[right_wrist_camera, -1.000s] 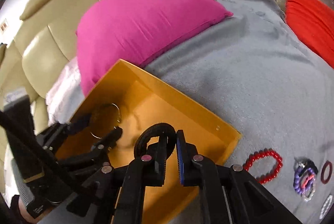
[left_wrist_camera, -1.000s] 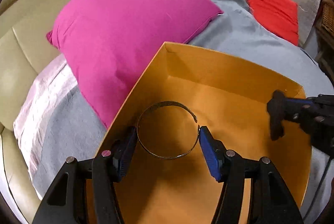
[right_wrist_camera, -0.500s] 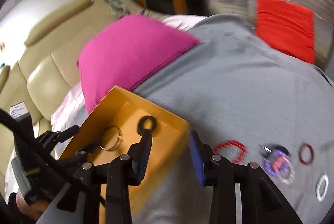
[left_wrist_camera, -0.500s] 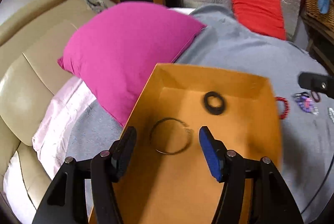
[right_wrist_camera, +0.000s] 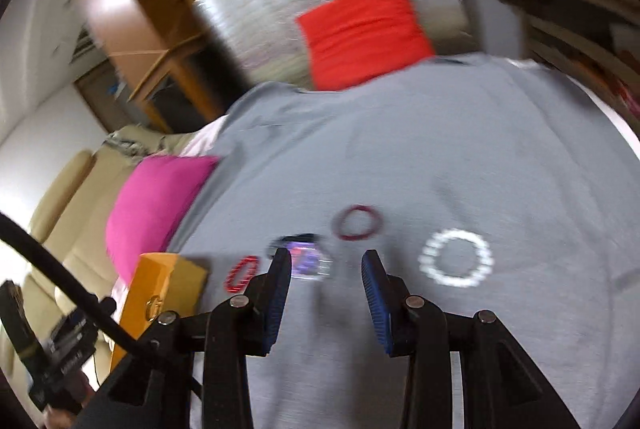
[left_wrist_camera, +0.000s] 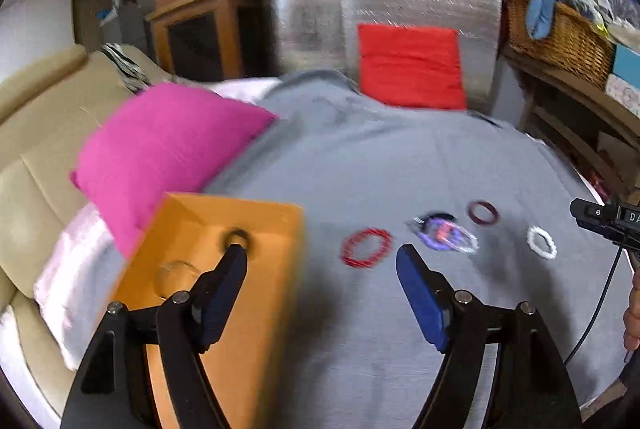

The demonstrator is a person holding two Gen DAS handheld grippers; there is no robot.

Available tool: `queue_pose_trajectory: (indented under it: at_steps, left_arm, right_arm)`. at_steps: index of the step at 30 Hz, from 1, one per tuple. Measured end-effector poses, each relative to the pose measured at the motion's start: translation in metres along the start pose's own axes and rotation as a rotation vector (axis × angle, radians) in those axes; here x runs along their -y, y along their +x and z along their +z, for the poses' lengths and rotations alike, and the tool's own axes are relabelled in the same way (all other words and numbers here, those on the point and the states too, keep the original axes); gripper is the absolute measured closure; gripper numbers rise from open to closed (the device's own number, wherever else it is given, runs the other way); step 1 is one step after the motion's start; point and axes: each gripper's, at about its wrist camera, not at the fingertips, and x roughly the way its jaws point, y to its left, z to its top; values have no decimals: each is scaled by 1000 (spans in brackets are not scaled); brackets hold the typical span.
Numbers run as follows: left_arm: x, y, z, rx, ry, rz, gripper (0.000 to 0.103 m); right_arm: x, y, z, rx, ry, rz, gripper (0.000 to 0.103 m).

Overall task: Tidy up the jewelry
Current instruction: 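Grasp the white bead bracelet with the right tool while the left tool grasps the black hair clip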

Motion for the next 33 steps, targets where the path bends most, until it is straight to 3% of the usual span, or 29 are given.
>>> queue_pose_trajectory:
  at_steps: [4,7,10,14,22,28,33]
  left_arm:
    - [43,36,-17,-77,5,-23,25]
    - [66,56,-33,-90,6,-24,25]
    - [74,75,-45,-172,33,-8,25]
    - [70,77,-39,-120,15,15,25]
    - [76,91,-35,-106,28,-41,25]
    - [71,100,-19,-45,6,-73,25]
    - [82,125,-1,-35,29,-149,25]
  right_arm:
    - [48,-3,-2,-36,54,-37,63]
    - [76,-2,-1,-53,82,-66,63]
    - [103,3,-2,-79,129,-88,63]
    - [123,17,-7,-112,147,-113,63]
    - [125,46,-7,-113,140,-140,63]
    - [112,64,1,-72,65,-263,64]
    - [112,92,3,-121,2,-332,76]
